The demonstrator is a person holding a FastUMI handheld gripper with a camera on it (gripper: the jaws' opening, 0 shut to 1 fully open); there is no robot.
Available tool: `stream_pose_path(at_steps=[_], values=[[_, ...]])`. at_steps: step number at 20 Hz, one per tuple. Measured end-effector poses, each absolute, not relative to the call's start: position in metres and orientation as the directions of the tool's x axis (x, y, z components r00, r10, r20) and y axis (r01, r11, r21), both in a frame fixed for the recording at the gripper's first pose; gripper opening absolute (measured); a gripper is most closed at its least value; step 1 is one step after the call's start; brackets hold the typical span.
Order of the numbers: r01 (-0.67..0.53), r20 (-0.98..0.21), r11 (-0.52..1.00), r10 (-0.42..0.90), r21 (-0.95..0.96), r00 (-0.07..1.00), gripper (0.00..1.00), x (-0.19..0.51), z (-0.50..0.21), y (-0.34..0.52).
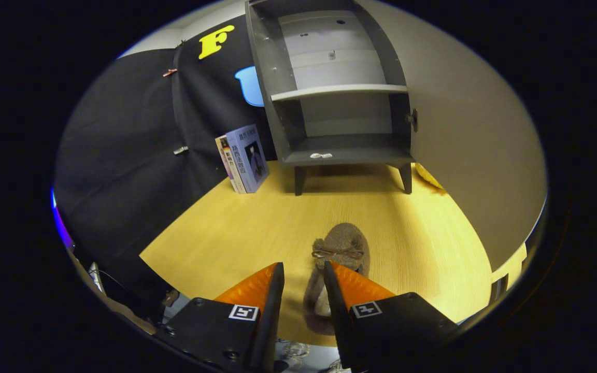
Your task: Open the shoe cabinet door, grab the shoes and put them into the shoe cabinet, then close the shoe cabinet door.
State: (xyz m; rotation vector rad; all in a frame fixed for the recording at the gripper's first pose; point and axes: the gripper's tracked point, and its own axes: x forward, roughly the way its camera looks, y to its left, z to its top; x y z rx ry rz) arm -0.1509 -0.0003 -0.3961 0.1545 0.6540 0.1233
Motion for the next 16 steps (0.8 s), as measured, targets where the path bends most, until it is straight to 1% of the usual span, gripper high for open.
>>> stream_pose_path(at_steps=[6, 10, 12, 14, 15, 16], values=[[-0.041, -0.65, 0.983, 0.15, 0.18, 0.745, 0.51, -0.14, -0.442, 0.011], [-0.019, -0.68, 0.99, 0.111, 0.141, 0.725, 0.5, -0.129, -0.466, 0.002], [0.004, -0.676, 0.991, 0.089, 0.135, 0.732, 0.5, -0.118, -0.472, -0.003], [0.012, -0.675, 0.992, 0.077, 0.126, 0.733, 0.22, -0.108, -0.475, -0.006], [0.011, -0.673, 0.993, 0.07, 0.116, 0.736, 0.29, -0.102, -0.481, -0.006], [0.009, -0.672, 0.994, 0.065, 0.106, 0.737, 0.31, -0.099, -0.48, -0.006]])
